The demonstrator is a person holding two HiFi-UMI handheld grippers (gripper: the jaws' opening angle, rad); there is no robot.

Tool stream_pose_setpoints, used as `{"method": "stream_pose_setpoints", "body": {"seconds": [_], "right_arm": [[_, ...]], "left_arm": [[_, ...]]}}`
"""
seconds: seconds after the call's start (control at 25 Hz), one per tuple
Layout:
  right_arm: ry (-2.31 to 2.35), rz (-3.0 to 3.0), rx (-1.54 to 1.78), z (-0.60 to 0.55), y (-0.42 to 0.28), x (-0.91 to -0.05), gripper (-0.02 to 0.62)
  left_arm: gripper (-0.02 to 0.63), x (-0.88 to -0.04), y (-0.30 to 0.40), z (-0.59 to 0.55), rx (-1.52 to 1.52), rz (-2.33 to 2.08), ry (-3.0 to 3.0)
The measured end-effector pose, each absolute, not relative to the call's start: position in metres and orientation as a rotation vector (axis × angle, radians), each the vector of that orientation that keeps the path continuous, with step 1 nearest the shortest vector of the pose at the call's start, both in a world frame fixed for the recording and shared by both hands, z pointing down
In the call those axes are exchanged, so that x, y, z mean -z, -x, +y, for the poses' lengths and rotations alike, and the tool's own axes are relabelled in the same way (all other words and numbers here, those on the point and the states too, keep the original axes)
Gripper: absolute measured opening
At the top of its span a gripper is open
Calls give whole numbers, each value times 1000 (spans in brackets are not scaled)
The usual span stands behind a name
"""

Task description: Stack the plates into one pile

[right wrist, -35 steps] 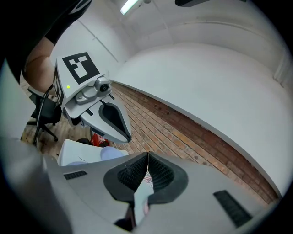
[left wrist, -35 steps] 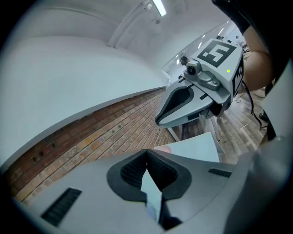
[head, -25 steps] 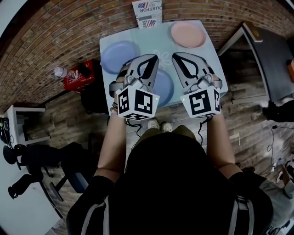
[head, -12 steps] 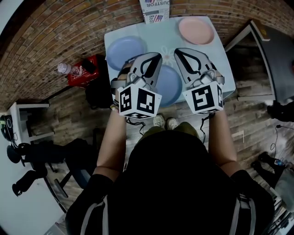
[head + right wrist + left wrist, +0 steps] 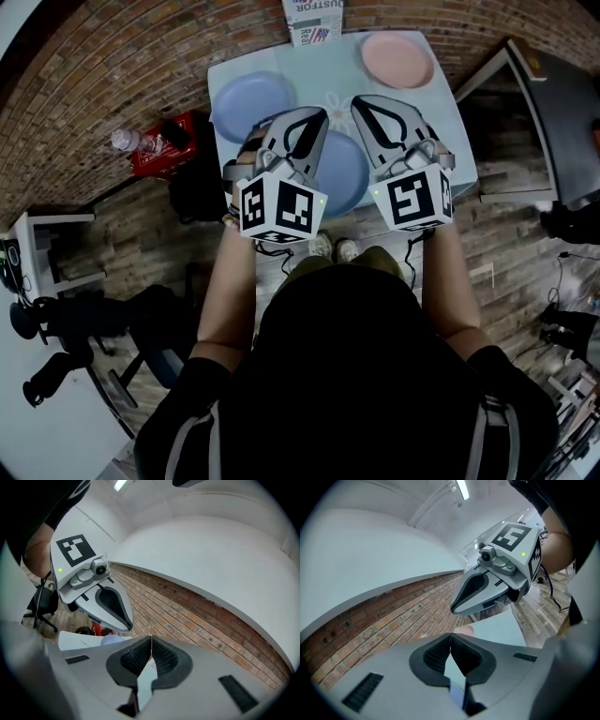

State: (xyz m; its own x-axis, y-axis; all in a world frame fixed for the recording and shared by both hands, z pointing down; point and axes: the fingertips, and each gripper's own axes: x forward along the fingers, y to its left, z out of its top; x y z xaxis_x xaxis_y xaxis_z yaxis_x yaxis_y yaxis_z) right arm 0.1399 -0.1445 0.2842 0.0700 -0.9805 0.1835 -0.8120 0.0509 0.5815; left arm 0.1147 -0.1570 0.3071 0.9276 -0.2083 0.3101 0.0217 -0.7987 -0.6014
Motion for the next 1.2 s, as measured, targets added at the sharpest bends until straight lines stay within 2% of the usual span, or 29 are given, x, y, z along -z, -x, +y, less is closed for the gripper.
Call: {"method": "stream_pose_setpoints", "body": {"seconds": [0.36, 0.88, 1.08, 1.2], "right_arm": [[-1868, -1728, 361, -143, -172, -300, 37], [-1755, -1727, 229, -169, -307, -370, 38], [-1627, -1730, 187, -178, -357, -405, 89], [-1567, -1758, 153, -183, -381, -427, 95]], "left_arm": [[23, -316, -129, -161, 460, 158, 2491], [23, -343, -221, -177, 575, 269, 2520], [23, -354, -257, -184, 626, 326, 2532], [23, -361, -277, -183, 652, 358, 2548]]}}
